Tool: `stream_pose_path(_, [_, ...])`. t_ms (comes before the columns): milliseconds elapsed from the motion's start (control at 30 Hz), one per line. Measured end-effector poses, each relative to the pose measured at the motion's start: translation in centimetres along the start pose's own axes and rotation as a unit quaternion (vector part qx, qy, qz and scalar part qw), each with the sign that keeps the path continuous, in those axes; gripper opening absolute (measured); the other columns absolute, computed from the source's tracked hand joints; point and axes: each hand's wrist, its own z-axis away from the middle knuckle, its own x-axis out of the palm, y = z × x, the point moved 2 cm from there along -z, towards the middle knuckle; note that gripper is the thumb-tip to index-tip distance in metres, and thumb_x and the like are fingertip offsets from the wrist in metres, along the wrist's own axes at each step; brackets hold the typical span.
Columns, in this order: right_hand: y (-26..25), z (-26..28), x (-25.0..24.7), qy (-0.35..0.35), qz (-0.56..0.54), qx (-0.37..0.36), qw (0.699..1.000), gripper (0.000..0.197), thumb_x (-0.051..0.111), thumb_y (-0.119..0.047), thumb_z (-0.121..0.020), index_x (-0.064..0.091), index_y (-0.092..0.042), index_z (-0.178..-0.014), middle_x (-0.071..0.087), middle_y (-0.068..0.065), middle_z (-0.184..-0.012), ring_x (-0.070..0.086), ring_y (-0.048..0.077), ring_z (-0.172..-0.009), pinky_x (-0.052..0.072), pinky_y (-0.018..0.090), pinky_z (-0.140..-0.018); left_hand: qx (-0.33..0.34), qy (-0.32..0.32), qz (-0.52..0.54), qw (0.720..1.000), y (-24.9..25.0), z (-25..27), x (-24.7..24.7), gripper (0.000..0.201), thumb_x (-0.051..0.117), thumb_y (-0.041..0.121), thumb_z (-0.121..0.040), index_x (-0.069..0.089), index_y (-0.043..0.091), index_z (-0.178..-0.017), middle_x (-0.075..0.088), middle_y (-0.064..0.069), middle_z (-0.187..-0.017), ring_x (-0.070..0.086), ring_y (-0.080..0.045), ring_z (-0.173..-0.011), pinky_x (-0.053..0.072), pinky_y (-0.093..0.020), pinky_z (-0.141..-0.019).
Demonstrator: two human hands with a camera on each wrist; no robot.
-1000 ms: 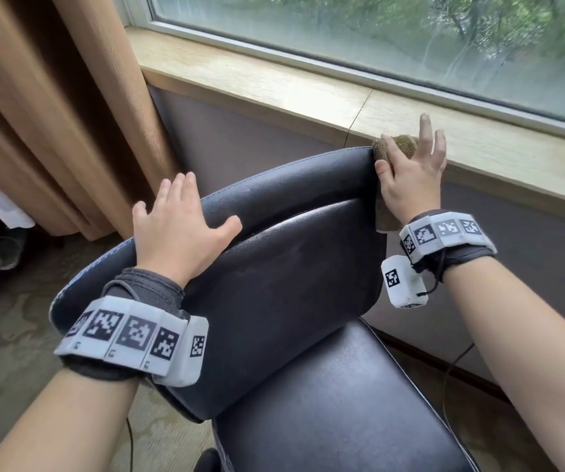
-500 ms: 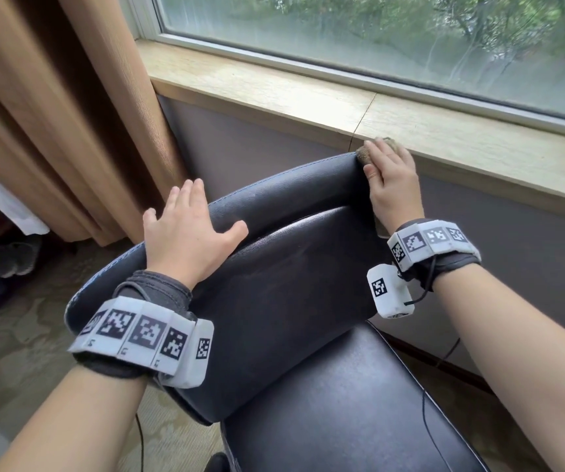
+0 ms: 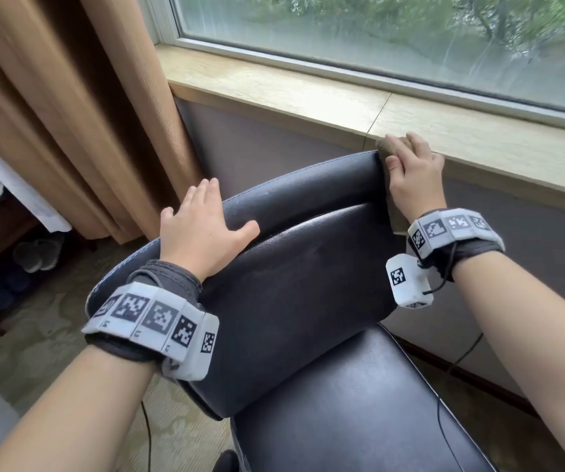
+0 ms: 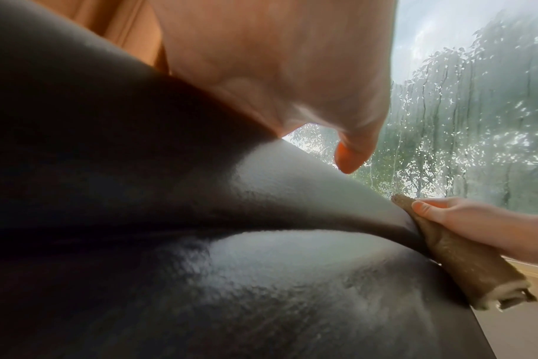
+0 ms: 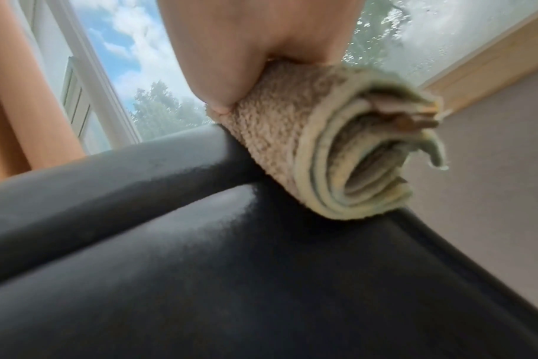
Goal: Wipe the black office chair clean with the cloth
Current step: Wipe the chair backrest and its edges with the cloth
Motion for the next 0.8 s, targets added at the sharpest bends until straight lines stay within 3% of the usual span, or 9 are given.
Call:
stream_pose_path(167, [-1.5, -1.0, -0.1, -0.010, 0.006, 0.076, 0.997, 0.036, 0.034, -0.024, -0.100, 0.052, -0.022, -0.132, 0.037, 0.014, -0.144, 0.029, 0.029, -0.132, 0.012, 0.028, -0.102, -0.008, -0.003, -0.002, 1.000, 0.0, 0.0, 0.1, 0.085, 0.044, 0.057, -0.084, 0.014, 0.012, -0.149, 0.015, -0.001, -0.157, 0.014, -0.015, -0.143, 0.020, -0.045, -0.109])
stream_pose_path(300, [-4.3, 0.7, 0.7, -0.035, 0.019, -0.007, 0.999, 0.035, 0.038, -0.027, -0.099, 0.054, -0.028, -0.130, 0.039, 0.008, -0.143, 0.031, 0.035, -0.123, 0.015, 0.023, -0.094, -0.012, 0.004, -0.005, 1.000, 0.0, 0.2, 0.1, 0.084, 0.044, 0.057, -0.084, 0.015, 0.011, -0.149, 0.015, -0.002, -0.157, 0.014, -0.016, -0.143, 0.020, -0.045, -0.109])
stream_pose_path(467, [-4.4, 1.0, 0.3, -0.061, 0.020, -0.055, 0.996, 0.034, 0.040, -0.025, -0.098, 0.053, -0.030, -0.130, 0.041, 0.003, -0.142, 0.030, 0.036, -0.119, 0.017, 0.028, -0.105, -0.002, -0.005, 0.000, 1.000, 0.1, 0.3, -0.2, 0.084, 0.044, 0.056, -0.085, 0.014, 0.010, -0.149, 0.015, -0.003, -0.157, 0.013, -0.017, -0.144, 0.020, -0.044, -0.110])
stream_pose_path(600, [-2.4, -0.4, -0.8, -0.061, 0.044, -0.002, 0.997, 0.035, 0.036, -0.023, -0.100, 0.053, -0.023, -0.131, 0.041, 0.006, -0.140, 0.031, 0.036, -0.122, 0.016, 0.024, -0.096, 0.000, -0.010, -0.001, 1.000, 0.1, 0.2, -0.2, 0.084, 0.044, 0.056, -0.085, 0.014, 0.011, -0.149, 0.015, -0.003, -0.157, 0.014, -0.017, -0.144, 0.021, -0.045, -0.110])
stream_pose_path(733, [-2.1, -1.2, -1.0, -0.046, 0.028, 0.085, 0.995, 0.036, 0.034, -0.023, -0.100, 0.055, -0.020, -0.129, 0.042, 0.009, -0.138, 0.032, 0.034, -0.126, 0.019, 0.025, -0.096, 0.001, -0.007, 0.000, 1.000, 0.3, 0.0, -0.1, 0.085, 0.046, 0.057, -0.084, 0.016, 0.010, -0.148, 0.019, -0.002, -0.156, 0.018, -0.016, -0.142, 0.024, -0.046, -0.107])
stream_pose_path(800, [-2.9, -1.1, -0.7, -0.047, 0.020, 0.086, 0.995, 0.034, 0.036, -0.023, -0.099, 0.058, -0.022, -0.125, 0.043, 0.009, -0.135, 0.034, 0.034, -0.125, 0.017, 0.024, -0.095, -0.002, -0.011, 0.003, 1.000, 0.3, 0.0, -0.2, 0.086, 0.047, 0.057, -0.083, 0.015, 0.010, -0.148, 0.018, -0.001, -0.155, 0.019, -0.016, -0.141, 0.025, -0.047, -0.106])
